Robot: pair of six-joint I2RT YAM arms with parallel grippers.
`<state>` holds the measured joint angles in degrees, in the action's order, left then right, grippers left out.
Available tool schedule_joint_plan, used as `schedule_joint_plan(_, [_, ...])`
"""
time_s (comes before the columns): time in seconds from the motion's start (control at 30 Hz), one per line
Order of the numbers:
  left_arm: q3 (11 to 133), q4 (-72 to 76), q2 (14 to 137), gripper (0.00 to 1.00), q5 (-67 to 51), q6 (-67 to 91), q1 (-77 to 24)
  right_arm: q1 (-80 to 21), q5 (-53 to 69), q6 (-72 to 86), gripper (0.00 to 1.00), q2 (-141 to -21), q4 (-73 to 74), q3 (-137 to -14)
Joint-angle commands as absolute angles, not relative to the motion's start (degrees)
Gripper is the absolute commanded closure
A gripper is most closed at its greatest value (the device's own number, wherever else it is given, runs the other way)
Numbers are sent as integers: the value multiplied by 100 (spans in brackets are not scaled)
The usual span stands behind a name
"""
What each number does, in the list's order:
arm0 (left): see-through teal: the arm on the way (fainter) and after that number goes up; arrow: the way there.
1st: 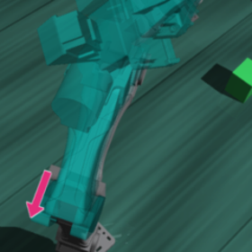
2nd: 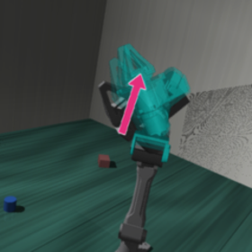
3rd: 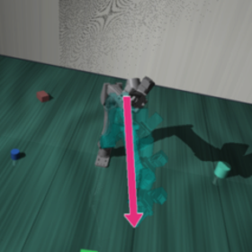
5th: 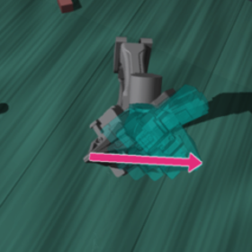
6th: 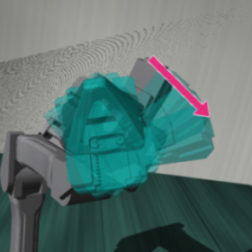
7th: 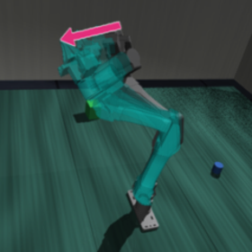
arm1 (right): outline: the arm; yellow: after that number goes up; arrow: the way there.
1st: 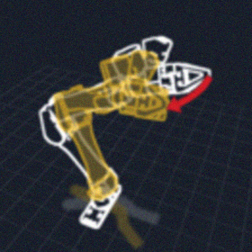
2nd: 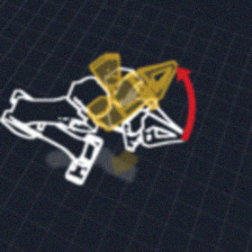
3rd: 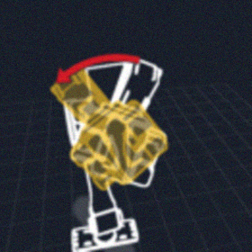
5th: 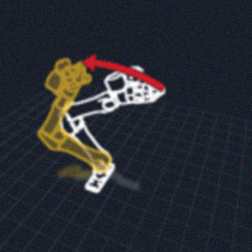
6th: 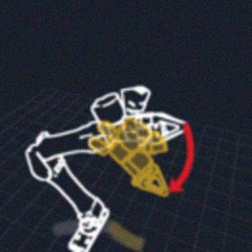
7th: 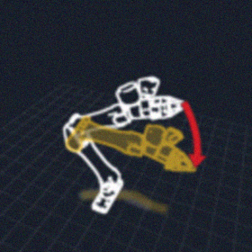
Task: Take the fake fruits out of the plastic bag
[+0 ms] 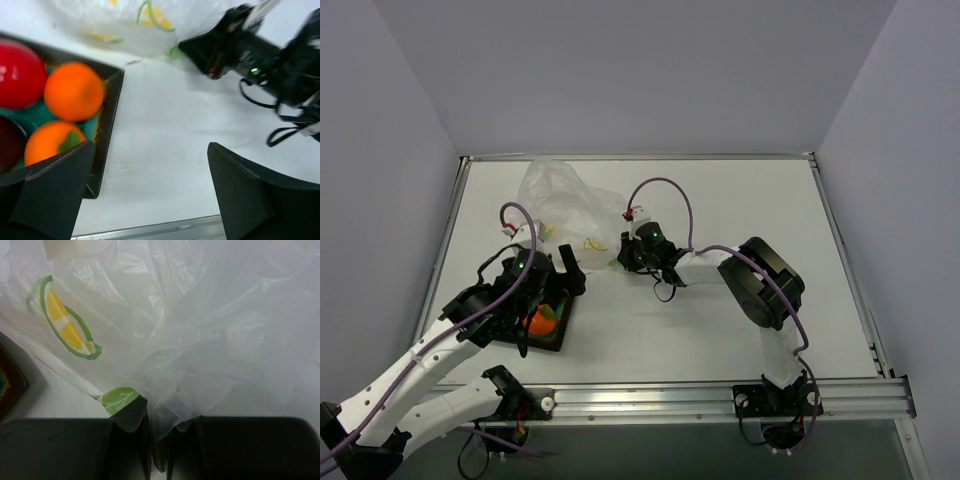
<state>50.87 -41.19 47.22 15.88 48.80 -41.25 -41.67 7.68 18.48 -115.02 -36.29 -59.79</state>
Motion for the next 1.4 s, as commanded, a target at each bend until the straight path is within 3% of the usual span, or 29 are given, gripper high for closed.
schedule_joint_plan(0.0, [5860,-3946,4685,6,1757,3861,-4166,-4184,923,1986,93,-11399,-3850,-6056])
schedule_joint_plan(0.3, [6530,-4140,4351,6,2320,2709,-4166,-4201,1028,2294,91,-11663,-3955,-6257])
schedule_joint_plan(0.47, [6171,-3877,4052,6,2767,2382,-4166,-4184,941,2303,91,-12014,-3657,-6758])
schedule_joint_plan(0.57, [5863,-3657,3929,6,2830,2294,-4148,-4140,888,2224,86,-12155,-3411,-7188])
schedule_joint_plan(0.67, [5924,-3787,3946,6,2944,2206,-4069,-4096,861,2127,75,-12199,-3165,-7558])
schedule_joint_plan(1.0, [5827,-3815,3700,6,2910,2206,-3728,-3981,748,1732,0,-10716,-2638,-7243])
schedule_joint_plan(1.37, [5476,-3077,3428,6,670,2109,-2093,-3981,159,1696,0,-7271,-2452,-5328])
